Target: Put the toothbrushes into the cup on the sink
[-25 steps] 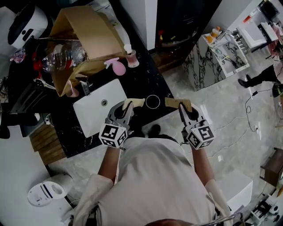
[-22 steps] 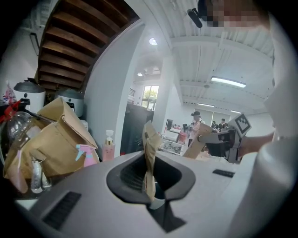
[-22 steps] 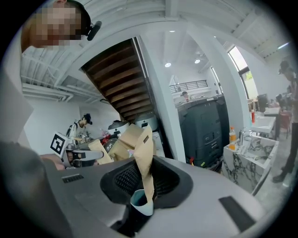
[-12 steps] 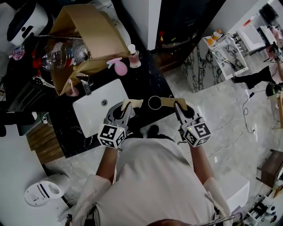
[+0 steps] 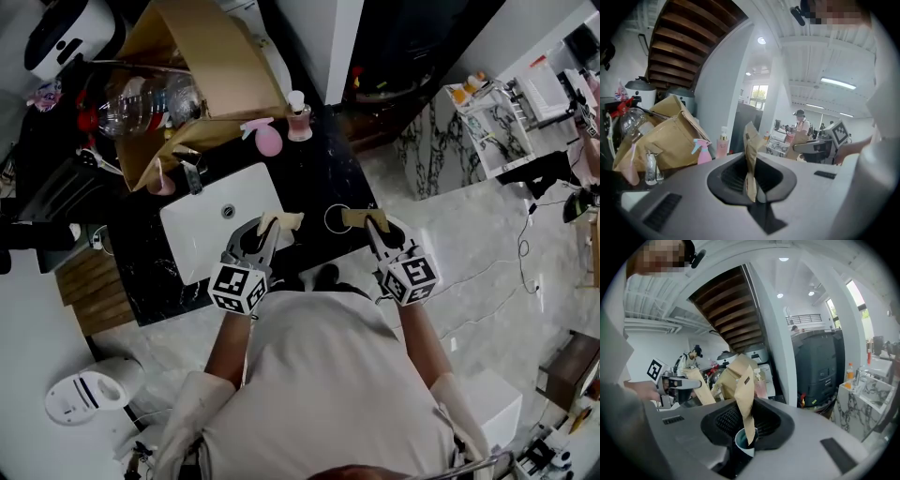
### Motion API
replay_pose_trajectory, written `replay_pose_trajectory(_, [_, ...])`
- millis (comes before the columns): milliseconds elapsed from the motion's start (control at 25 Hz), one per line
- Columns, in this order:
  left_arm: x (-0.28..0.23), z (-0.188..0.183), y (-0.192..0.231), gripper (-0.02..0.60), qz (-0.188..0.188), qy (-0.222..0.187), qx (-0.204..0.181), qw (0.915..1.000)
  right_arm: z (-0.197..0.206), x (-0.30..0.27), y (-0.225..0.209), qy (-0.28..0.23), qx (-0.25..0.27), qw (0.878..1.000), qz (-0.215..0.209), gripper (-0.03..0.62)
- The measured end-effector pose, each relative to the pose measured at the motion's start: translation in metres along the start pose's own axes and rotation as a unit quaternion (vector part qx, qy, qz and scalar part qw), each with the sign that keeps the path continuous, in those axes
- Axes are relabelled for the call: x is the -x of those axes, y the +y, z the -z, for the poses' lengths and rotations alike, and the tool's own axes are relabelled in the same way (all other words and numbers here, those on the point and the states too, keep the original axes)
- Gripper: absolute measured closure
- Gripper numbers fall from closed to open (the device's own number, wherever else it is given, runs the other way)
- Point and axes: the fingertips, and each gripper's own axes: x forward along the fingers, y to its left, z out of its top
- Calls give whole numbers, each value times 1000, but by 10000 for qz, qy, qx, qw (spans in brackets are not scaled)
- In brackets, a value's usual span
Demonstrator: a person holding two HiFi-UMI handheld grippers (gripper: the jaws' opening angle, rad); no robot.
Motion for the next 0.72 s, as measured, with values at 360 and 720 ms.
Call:
replay_pose_trajectory(360, [2,9,6,549,-87,126,77,9999,38,-25,-3,354,111,9993,-59,523])
replay_pose_trajectory(720, [7,15,9,549,-162,202,106,9996,68,-40,-3,580,166,9982,-5,522])
